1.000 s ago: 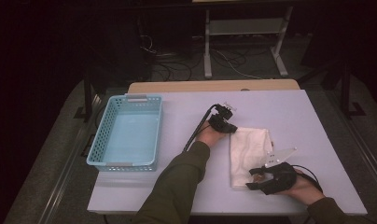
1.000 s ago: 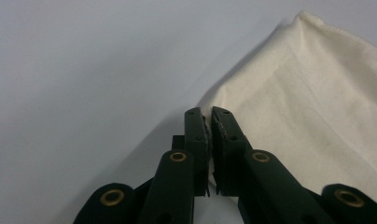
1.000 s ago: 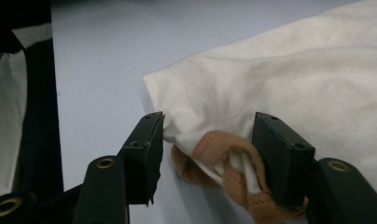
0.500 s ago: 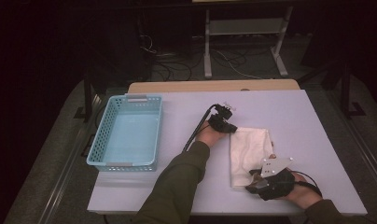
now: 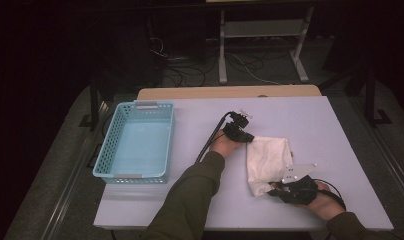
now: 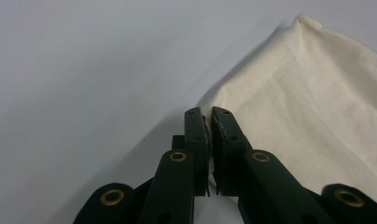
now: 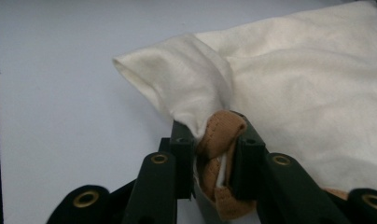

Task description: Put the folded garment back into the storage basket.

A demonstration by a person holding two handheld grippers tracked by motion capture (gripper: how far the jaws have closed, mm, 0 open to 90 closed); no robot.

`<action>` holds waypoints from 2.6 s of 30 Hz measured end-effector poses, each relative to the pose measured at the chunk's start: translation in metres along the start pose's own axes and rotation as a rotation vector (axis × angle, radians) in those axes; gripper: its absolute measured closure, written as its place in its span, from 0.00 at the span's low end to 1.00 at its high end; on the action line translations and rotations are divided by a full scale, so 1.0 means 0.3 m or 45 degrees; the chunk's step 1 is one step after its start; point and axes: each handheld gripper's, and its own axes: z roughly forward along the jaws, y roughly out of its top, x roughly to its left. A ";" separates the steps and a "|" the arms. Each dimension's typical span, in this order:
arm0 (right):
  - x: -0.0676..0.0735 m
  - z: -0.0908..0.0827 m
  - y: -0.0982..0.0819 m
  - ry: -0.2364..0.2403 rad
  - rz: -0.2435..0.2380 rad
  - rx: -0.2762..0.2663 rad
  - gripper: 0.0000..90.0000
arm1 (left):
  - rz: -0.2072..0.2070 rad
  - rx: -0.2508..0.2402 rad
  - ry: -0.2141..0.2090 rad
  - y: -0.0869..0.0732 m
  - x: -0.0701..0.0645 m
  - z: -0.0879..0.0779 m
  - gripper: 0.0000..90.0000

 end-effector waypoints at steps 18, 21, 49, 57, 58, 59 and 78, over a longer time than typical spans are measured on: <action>-0.040 -0.003 0.000 0.081 0.154 -0.009 0.86 | 0.025 -0.056 0.017 0.004 -0.011 -0.014 0.95; -0.041 -0.003 0.002 0.084 0.161 -0.001 0.86 | 0.040 -0.076 0.015 0.011 -0.016 -0.032 0.95; -0.079 -0.030 0.015 0.146 0.290 -0.051 0.86 | 0.152 -0.241 -0.152 0.058 -0.119 -0.163 0.95; -0.103 -0.060 0.030 0.128 0.323 -0.109 0.86 | 0.181 -0.265 -0.189 0.065 -0.163 -0.191 0.95; -0.107 -0.062 0.033 0.126 0.324 -0.115 0.86 | 0.193 -0.266 -0.194 0.066 -0.167 -0.196 0.95; -0.112 -0.064 0.037 0.126 0.328 -0.119 0.86 | 0.194 -0.270 -0.199 0.067 -0.173 -0.200 0.95; -0.188 -0.089 0.096 0.080 0.347 -0.192 0.86 | 0.264 -0.303 -0.288 0.058 -0.236 -0.268 0.96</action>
